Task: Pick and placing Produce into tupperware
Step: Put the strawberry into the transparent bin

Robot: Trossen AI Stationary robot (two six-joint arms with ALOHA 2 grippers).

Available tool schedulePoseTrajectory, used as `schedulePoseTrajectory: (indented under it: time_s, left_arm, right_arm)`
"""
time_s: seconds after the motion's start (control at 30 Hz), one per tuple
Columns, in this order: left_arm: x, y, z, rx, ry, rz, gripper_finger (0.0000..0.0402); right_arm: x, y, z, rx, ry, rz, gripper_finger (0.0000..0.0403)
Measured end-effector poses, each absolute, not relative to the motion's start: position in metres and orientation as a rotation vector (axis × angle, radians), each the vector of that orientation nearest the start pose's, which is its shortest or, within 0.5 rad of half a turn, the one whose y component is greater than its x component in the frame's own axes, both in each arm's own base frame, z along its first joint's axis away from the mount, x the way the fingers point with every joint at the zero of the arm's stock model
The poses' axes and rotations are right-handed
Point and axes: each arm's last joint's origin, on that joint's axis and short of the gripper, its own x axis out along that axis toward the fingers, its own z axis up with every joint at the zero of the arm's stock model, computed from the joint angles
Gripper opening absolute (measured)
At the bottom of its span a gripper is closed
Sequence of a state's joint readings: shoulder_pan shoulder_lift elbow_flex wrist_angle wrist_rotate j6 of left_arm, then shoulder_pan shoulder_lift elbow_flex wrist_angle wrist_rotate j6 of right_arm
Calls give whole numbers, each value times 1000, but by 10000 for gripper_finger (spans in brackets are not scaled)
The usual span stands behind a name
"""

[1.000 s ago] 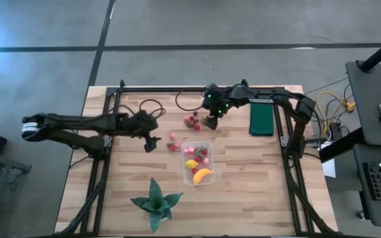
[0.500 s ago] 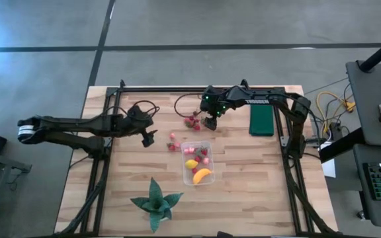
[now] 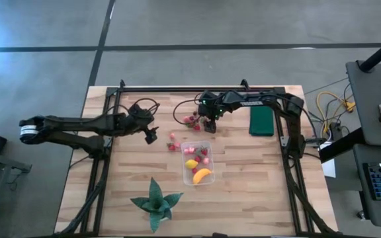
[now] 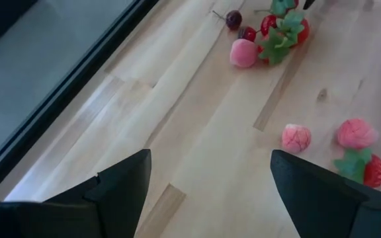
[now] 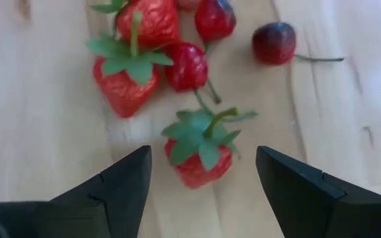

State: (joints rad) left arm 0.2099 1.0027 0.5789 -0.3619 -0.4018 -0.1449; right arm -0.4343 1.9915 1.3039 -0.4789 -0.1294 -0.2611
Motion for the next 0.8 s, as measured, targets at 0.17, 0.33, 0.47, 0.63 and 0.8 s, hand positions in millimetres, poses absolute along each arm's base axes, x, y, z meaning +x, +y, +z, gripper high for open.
schedulePoseTrajectory:
  time_s: [0.17,0.33,0.47,0.63,0.8]
  left_arm:
    - [187,54,214,-62,735,647,295]
    - [187,56,214,-66,734,655,295]
    - [187,56,214,-66,734,658,295]
    - [188,57,211,-65,748,659,295]
    - [190,57,207,-64,769,656,295]
  right_arm:
    - [359,-162,142,108,1159,-122,260]
    - [359,-162,139,120,1164,-129,236]
    - [361,-163,139,110,1146,-135,208]
    - [362,-165,140,86,1137,-162,179]
    - [361,-167,140,37,1159,-240,154]
